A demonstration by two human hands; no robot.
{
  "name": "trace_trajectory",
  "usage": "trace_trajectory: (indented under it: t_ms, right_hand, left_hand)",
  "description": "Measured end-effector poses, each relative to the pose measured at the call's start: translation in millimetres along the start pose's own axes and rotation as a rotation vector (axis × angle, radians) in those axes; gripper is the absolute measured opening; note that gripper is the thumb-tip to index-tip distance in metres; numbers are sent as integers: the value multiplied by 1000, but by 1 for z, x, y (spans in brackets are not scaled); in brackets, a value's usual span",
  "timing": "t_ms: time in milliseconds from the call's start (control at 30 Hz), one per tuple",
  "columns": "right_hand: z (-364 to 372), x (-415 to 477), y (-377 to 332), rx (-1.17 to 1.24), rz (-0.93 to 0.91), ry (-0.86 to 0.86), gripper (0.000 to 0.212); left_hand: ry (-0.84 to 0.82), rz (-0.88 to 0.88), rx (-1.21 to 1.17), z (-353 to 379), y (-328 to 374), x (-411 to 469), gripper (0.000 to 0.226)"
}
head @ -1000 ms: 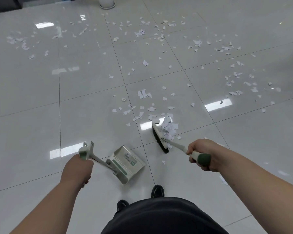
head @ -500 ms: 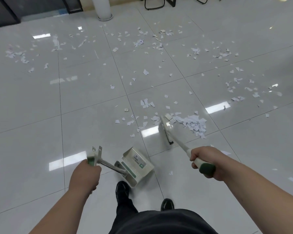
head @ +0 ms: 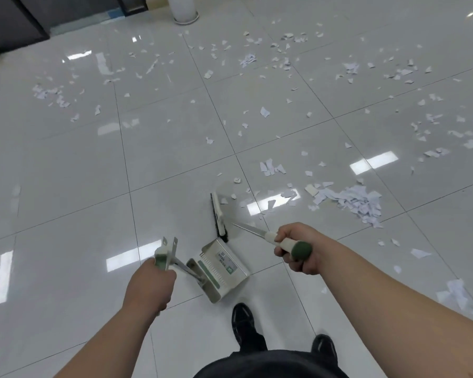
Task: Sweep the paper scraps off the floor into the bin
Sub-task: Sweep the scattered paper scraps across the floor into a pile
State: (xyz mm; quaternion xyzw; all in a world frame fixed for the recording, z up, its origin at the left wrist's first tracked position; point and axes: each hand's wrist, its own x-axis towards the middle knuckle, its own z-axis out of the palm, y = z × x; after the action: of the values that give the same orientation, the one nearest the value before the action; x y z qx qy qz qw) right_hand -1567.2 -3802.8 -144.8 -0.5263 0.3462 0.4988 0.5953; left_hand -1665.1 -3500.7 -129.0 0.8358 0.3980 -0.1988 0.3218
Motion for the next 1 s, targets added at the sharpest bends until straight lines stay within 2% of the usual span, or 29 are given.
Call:
trace_trajectory:
  t_ms: [167, 267, 500, 700, 833, 1000]
  right_hand:
    - [-2, 11, -12, 177, 25, 48, 25]
    - [-22, -1, -12, 254, 21, 137, 28]
    - [-57, -36, -14, 282, -17, 329, 32]
    - [-53, -44, -15, 207, -125, 435, 33]
    - [-56, -40, -13, 210, -157, 403, 40]
    - [-41, -17, -40, 278, -159, 165, 49]
  left_hand:
    - [-51, 44, 59, -13, 5, 34, 14]
    - [-75, 78, 86, -13, 12, 45, 11]
    - [-106, 155, 93, -14, 33, 64, 9]
    - [-113, 173, 89, -18, 40, 76, 20]
    - [-87, 162, 72, -21, 39, 82, 23]
    - [-64, 122, 23, -25, 49, 86, 22]
